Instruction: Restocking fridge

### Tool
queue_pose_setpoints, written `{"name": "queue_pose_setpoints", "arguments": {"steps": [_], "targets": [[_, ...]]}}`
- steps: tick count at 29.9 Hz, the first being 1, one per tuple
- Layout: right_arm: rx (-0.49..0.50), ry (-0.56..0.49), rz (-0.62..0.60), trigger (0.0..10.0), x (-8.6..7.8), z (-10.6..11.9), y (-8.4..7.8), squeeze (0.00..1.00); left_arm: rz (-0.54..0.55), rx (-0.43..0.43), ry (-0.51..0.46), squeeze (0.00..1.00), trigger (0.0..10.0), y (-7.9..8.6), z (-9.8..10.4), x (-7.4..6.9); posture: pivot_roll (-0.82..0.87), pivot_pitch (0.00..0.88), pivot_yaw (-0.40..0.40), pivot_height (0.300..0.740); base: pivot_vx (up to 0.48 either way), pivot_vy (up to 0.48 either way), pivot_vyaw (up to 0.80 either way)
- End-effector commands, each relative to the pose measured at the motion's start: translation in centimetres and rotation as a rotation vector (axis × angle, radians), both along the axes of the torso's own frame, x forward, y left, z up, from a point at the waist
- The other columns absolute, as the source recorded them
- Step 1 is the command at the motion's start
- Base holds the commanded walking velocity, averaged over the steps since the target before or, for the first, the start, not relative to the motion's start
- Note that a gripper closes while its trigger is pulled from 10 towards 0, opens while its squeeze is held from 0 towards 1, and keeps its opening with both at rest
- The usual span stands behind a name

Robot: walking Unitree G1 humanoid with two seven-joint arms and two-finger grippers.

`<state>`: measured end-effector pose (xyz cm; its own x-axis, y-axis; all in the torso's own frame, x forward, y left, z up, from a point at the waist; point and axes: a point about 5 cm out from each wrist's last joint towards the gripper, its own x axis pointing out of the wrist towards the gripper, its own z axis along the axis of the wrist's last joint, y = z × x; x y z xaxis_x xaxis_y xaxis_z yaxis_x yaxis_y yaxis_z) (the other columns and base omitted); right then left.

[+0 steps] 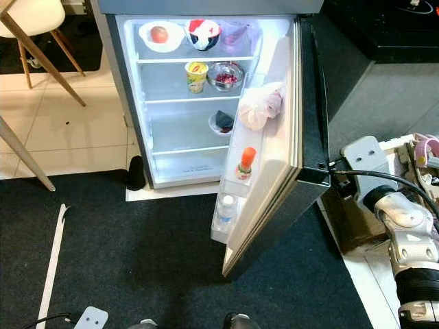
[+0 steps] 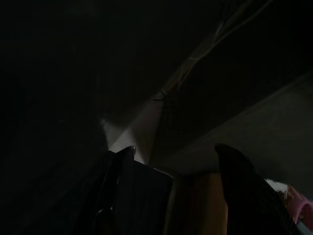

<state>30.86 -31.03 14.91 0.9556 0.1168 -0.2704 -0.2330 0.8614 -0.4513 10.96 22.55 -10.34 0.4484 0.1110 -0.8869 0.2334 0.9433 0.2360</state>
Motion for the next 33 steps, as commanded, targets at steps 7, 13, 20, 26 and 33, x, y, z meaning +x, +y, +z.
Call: {"name": "queue_pose_setpoints", "arguments": {"steps": [7,13,20,26,33], "targets": [[-0.001,0.137,0.166,10.0,0.0,-5.0,6.3,0.0,0.0,-0.003,0.036,0.0,10.0,-0.2,-0.3,-1.1,-0.09,0.129,-0.048,0.74,0.0,0.0,0.0],[0.198,-0.031,0.164,10.0,5.4,-2.2,20.0,0.0,-0.007,0.003,0.045,0.0,10.0,-0.3,-0.4,-1.1,-0.08,0.123,-0.044,0.74,0.0,0.0,0.0],[0.661,-0.281,0.414,10.0,5.0,6.3,31.5,0.0,-0.001,0.009,0.043,0.0,10.0,-0.1,-0.4,-1.1,-0.03,0.127,-0.055,0.74,0.0,0.0,0.0],[0.776,-0.351,0.472,10.0,3.7,6.8,31.4,0.0,0.036,0.006,0.039,0.0,10.0,0.4,-0.3,-1.5,-0.03,0.131,-0.064,0.74,0.0,0.0,0.0],[0.497,-0.17,0.221,10.0,3.2,-2.6,24.1,0.0,0.033,0.011,0.046,0.0,10.0,0.5,-0.4,-2.0,-0.05,0.128,-0.066,0.74,0.0,0.0,0.0]]}}
